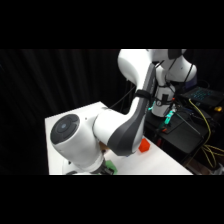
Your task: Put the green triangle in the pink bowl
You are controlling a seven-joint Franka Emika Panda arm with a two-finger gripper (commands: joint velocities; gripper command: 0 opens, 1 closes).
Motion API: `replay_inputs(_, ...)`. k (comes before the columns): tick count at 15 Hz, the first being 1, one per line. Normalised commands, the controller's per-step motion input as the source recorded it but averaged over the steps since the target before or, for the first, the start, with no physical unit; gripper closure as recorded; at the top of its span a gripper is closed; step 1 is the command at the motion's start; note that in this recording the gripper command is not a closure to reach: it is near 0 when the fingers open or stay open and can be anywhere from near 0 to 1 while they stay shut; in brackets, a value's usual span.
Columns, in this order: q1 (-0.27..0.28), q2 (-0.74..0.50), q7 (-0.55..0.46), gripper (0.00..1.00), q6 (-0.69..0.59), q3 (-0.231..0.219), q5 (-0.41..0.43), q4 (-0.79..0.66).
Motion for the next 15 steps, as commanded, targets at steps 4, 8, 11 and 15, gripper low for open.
replay_inputs(4,-0.04,-0.55,0.04,1.0,0.1,-0.044,-0.085,-0.46)
replay_inputs(8,-0.077,-0.53,0.08,1.0,0.2,-0.051,-0.101,-0.51)
replay_inputs(11,-0.117,-0.46,0.11,1.0,0.29,-0.051,-0.084,-0.54)
replay_inputs(15,-0.107,-0.41,0.14,1.0,0.32,-0.047,-0.064,-0.57)
